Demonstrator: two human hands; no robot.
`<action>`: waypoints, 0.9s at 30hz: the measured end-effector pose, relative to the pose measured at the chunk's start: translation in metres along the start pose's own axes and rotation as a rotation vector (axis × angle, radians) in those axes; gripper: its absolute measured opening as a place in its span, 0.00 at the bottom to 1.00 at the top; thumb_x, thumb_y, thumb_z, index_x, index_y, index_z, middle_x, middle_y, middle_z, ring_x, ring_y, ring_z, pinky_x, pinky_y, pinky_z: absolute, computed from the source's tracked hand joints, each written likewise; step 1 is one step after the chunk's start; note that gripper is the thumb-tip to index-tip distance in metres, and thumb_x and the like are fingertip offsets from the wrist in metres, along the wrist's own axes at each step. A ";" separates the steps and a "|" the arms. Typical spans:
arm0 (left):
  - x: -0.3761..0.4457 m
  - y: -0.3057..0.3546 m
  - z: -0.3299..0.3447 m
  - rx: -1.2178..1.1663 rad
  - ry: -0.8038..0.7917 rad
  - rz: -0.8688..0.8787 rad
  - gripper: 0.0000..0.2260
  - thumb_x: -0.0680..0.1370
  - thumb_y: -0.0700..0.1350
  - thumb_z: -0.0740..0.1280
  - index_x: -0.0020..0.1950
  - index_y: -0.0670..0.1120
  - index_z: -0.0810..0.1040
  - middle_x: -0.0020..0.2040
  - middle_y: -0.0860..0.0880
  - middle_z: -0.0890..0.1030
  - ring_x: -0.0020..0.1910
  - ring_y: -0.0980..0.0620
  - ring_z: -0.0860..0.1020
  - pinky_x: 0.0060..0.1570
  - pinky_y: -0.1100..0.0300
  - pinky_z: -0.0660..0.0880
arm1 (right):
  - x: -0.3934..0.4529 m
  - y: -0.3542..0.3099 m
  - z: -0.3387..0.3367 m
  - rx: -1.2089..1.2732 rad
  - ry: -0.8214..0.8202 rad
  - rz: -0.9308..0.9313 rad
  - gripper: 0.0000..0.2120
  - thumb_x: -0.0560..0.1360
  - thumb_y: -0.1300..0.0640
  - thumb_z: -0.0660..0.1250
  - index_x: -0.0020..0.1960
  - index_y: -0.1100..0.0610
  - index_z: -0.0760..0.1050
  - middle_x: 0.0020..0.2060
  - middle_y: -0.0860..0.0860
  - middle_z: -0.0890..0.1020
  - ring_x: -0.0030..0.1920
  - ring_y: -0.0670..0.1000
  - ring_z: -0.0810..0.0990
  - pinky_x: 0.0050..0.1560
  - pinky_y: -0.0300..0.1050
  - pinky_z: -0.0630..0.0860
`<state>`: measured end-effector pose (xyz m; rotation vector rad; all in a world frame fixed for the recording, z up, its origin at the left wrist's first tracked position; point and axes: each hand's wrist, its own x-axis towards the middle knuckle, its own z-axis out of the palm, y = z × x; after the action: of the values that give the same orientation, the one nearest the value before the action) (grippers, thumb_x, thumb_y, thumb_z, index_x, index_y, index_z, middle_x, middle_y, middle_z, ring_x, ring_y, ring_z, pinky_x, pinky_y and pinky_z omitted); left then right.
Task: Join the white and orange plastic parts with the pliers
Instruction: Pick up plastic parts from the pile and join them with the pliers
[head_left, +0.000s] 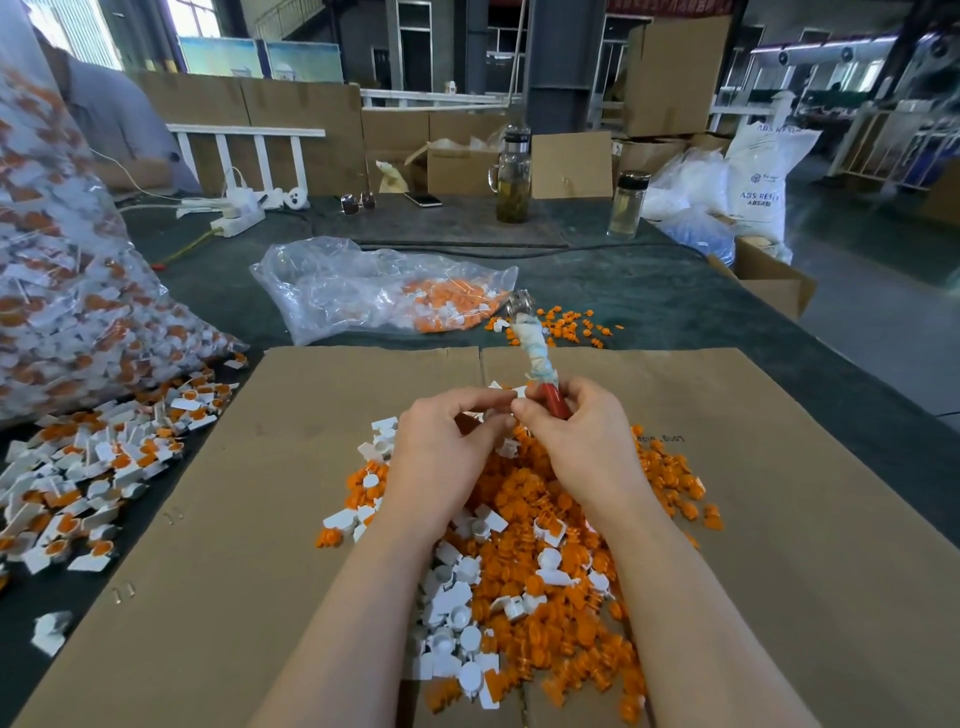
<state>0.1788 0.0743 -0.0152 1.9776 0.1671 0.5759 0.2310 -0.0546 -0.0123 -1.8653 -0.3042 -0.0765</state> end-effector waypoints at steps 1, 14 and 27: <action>0.000 0.000 0.000 -0.026 0.007 -0.016 0.09 0.76 0.43 0.73 0.52 0.56 0.85 0.43 0.61 0.84 0.43 0.66 0.81 0.43 0.74 0.75 | -0.001 -0.001 0.000 0.039 -0.008 -0.002 0.07 0.74 0.53 0.72 0.50 0.48 0.77 0.41 0.43 0.81 0.41 0.32 0.79 0.34 0.24 0.71; 0.001 0.001 -0.002 -0.256 0.027 -0.092 0.13 0.73 0.37 0.75 0.46 0.56 0.81 0.40 0.57 0.83 0.35 0.60 0.79 0.36 0.67 0.77 | -0.002 0.000 0.002 0.076 0.075 -0.067 0.10 0.73 0.58 0.73 0.47 0.45 0.76 0.40 0.43 0.82 0.42 0.36 0.80 0.38 0.27 0.73; 0.002 -0.002 0.000 -0.257 0.059 -0.140 0.07 0.73 0.43 0.76 0.43 0.55 0.81 0.30 0.58 0.74 0.28 0.61 0.69 0.29 0.71 0.70 | -0.003 0.000 0.001 -0.015 0.126 -0.068 0.10 0.72 0.54 0.73 0.52 0.49 0.77 0.40 0.43 0.81 0.40 0.39 0.79 0.38 0.34 0.72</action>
<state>0.1809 0.0756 -0.0163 1.6867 0.2527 0.5369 0.2277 -0.0546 -0.0134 -1.8554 -0.2802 -0.2427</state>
